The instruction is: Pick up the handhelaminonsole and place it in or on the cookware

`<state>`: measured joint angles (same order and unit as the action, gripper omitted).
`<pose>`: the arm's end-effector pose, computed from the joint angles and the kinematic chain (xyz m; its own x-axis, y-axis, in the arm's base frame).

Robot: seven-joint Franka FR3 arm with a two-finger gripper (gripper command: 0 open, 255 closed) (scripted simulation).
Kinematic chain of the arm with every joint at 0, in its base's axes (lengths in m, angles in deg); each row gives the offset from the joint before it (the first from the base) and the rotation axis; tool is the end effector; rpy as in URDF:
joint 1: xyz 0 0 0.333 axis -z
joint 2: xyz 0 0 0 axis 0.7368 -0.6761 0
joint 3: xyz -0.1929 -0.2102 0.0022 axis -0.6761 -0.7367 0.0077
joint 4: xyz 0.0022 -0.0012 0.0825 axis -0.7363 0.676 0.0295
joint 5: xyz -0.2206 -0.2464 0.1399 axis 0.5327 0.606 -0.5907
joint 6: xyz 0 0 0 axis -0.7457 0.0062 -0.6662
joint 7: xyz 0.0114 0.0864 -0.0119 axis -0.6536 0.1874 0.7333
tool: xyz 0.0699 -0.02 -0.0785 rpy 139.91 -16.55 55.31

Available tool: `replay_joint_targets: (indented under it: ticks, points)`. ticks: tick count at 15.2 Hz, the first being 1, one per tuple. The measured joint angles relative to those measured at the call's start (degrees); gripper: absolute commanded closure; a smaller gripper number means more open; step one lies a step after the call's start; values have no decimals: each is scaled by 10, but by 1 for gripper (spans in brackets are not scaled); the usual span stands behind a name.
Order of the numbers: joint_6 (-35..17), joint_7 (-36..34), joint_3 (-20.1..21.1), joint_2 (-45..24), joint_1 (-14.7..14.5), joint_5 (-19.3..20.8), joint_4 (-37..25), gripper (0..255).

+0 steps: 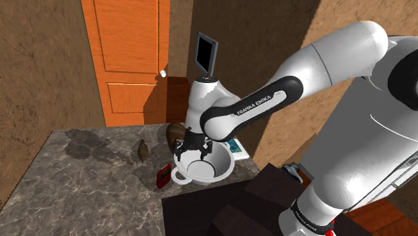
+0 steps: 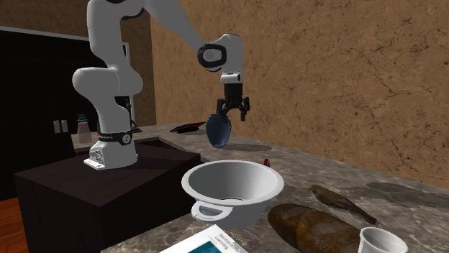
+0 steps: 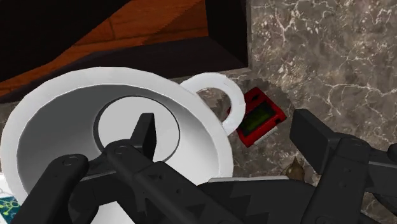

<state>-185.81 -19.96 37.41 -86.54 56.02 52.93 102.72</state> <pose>0.4122 0.2114 0.3228 0.8424 -0.5388 -0.0069 -0.5386 -0.8416 -0.0395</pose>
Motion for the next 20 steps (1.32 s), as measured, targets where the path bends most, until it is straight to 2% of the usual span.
replay_joint_targets:
  ticks: [4, 8, 14, 20]
  points:
    - [-40, -129, -5, -114, -7, 102, -57, 0]
    - [-71, -248, -50, -224, -53, 193, -122, 0]
    - [-85, -356, -118, -353, -119, 250, -239, 0]
    - [-105, -383, -146, -411, -144, 271, -278, 0]
